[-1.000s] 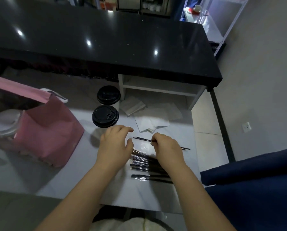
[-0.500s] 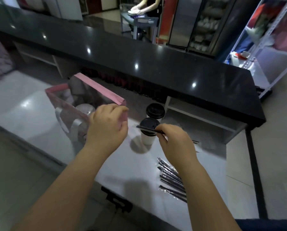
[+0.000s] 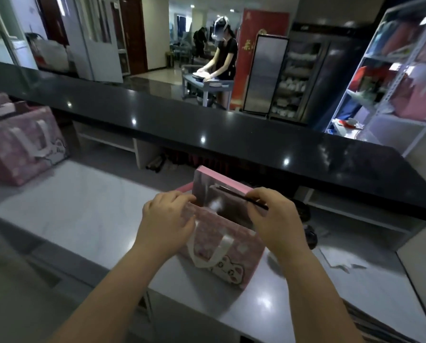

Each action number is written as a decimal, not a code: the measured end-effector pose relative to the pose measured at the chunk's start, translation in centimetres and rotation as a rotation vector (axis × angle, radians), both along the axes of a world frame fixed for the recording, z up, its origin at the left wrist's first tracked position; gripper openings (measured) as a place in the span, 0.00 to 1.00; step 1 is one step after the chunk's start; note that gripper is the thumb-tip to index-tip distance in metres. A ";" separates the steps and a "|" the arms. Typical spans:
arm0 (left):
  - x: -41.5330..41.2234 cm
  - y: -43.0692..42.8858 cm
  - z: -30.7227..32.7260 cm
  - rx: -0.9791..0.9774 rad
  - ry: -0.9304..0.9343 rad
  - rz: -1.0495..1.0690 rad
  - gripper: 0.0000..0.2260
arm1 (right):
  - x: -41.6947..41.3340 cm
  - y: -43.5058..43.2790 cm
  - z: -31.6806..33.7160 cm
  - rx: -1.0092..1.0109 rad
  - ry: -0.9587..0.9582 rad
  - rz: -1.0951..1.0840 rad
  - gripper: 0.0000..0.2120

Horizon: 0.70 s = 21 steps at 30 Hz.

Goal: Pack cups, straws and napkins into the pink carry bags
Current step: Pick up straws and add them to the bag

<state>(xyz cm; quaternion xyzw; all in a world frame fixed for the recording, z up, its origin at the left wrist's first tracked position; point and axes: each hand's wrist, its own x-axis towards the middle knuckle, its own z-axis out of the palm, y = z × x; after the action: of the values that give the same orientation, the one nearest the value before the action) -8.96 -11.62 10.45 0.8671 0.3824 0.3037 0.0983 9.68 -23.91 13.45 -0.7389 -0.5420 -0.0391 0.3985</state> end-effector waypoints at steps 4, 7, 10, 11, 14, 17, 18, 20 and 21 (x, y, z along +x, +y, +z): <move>-0.7 3.7 0.6 -0.040 -0.017 -0.107 0.18 | -2.9 2.7 0.9 0.087 0.235 -0.002 0.10; 0.6 6.1 1.0 -0.091 -0.053 -0.209 0.12 | -3.6 4.7 1.6 0.125 0.330 0.024 0.11; 2.5 8.3 1.0 -0.124 -0.015 -0.288 0.09 | -3.3 6.8 1.9 0.152 0.380 0.043 0.13; 3.2 9.1 0.9 -0.116 0.018 -0.307 0.10 | -3.0 7.4 1.7 0.155 0.407 0.048 0.15; 5.0 11.2 0.5 -0.069 0.121 -0.377 0.15 | -1.6 8.9 -0.1 0.122 0.511 0.025 0.13; 6.6 12.7 0.4 -0.103 0.228 -0.476 0.23 | 0.3 9.3 -2.5 0.070 0.640 -0.031 0.09; 7.1 13.2 0.4 -0.129 0.256 -0.497 0.26 | 1.0 9.3 -3.1 0.054 0.651 -0.052 0.10; 7.8 13.9 0.2 -0.192 0.301 -0.516 0.35 | 2.4 9.1 -4.1 -0.010 0.593 -0.082 0.12; 8.1 14.2 0.0 -0.219 0.317 -0.521 0.40 | 3.1 9.0 -4.5 -0.054 0.519 -0.097 0.12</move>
<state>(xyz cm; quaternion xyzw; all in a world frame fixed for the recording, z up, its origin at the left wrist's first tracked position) -0.89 2.54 10.45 0.9565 0.1886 0.0865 0.2049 12.79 -14.90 8.97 -0.7597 -0.3862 0.1471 0.5020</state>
